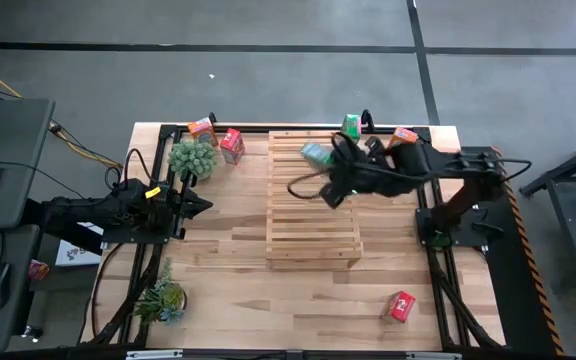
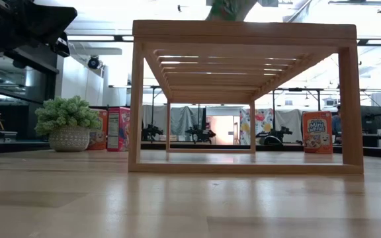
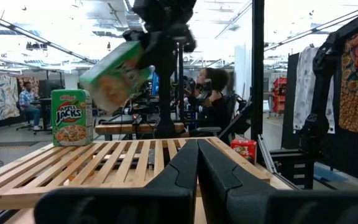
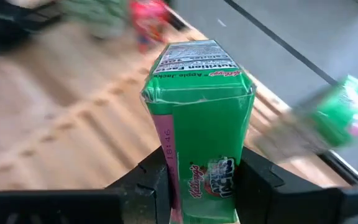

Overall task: Stack cereal on shelf
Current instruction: Put the green cereal box on the shelf aligned with the other green cereal box

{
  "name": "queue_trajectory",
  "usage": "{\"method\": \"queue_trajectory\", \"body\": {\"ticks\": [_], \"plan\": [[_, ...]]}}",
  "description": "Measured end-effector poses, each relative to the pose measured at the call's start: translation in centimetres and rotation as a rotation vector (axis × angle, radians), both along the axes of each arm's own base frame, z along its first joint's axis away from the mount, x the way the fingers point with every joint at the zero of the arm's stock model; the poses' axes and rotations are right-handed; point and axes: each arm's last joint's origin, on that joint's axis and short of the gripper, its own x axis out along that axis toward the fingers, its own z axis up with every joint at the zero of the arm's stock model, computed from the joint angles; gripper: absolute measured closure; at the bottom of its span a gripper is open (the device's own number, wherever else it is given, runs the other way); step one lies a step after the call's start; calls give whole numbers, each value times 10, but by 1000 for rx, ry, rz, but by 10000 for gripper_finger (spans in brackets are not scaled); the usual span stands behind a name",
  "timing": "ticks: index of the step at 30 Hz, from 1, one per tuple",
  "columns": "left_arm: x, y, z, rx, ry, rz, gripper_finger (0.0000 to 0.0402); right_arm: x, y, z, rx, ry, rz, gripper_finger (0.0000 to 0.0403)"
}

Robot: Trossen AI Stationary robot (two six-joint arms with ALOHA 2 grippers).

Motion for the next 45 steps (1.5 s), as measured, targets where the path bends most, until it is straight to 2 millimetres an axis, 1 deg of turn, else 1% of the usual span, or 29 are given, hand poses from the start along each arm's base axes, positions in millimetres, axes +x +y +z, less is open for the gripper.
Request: {"method": "queue_trajectory", "body": {"ticks": [4,6,11,17,27,32,45], "plan": [[0,0,0,0,0,0,401,10,-17,-8,6,89,-79,283],[0,0,0,0,0,0,401,15,-26,-12,8,104,-93,283],[0,0,0,0,0,0,401,24,-42,-20,77,110,-158,283],[0,0,0,0,0,0,401,24,-58,-23,226,104,-190,283],[0,0,0,0,0,0,401,23,-85,-26,291,84,-291,283],[0,0,0,0,0,0,401,24,-92,-29,341,92,-292,283],[0,0,0,0,0,0,401,25,-94,-31,330,113,-265,282]]}}
